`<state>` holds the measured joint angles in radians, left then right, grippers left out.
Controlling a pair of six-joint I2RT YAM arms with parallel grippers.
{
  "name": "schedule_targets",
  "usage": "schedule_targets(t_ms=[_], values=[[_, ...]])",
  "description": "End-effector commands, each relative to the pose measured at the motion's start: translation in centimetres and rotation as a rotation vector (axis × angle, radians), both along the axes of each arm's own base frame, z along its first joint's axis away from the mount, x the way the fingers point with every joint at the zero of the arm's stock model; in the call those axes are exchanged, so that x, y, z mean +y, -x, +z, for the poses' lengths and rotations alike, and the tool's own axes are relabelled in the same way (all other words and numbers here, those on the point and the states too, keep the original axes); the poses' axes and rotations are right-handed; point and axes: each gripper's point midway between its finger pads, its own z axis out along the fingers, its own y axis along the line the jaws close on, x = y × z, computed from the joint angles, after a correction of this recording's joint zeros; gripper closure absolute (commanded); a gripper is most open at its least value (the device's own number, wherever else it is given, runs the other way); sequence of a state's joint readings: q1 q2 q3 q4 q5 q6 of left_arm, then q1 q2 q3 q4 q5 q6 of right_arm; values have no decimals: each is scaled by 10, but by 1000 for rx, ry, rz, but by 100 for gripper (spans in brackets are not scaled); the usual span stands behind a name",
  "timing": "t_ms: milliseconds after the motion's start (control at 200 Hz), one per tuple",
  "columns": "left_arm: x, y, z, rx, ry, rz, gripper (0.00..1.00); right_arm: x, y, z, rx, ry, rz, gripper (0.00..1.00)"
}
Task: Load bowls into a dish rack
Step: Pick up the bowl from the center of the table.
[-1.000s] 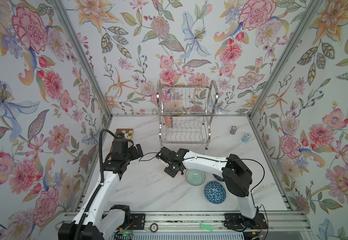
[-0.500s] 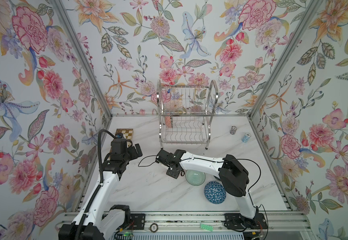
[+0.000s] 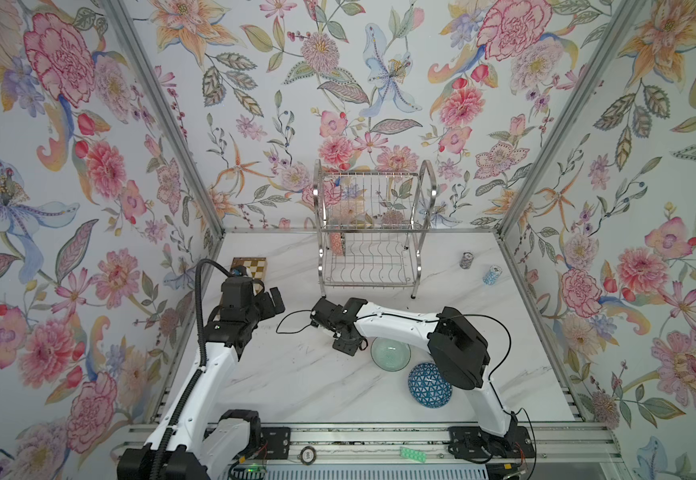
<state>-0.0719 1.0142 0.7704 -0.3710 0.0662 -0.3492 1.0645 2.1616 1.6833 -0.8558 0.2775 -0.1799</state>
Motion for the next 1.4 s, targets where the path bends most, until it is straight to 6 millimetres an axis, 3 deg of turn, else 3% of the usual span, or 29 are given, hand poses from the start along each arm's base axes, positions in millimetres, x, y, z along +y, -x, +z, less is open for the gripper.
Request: schedule_targets(t_ms=[0, 320, 606, 836, 1091, 1291, 1396], values=[[-1, -2, 7, -29, 19, -5, 1, -5, -5, -5, 8, 37, 2, 70], [-3, -2, 5, -26, 23, -12, 1, -1, -14, 0, -11, 27, -4, 94], [-5, -2, 6, -31, 29, -22, 1, -2, -28, 37, -47, -96, -60, 100], [-7, -3, 7, -36, 38, -32, 1, 8, -41, 99, -52, -508, -173, 100], [-9, -3, 8, -40, 45, -38, 1, 22, -47, 151, -97, -993, -246, 100], [-11, -2, 7, -39, 50, -46, 1, 18, -66, 199, -105, -1396, -310, 100], [-11, -3, 7, -40, 54, -47, 1, 18, -77, 213, -54, -1530, -341, 100]])
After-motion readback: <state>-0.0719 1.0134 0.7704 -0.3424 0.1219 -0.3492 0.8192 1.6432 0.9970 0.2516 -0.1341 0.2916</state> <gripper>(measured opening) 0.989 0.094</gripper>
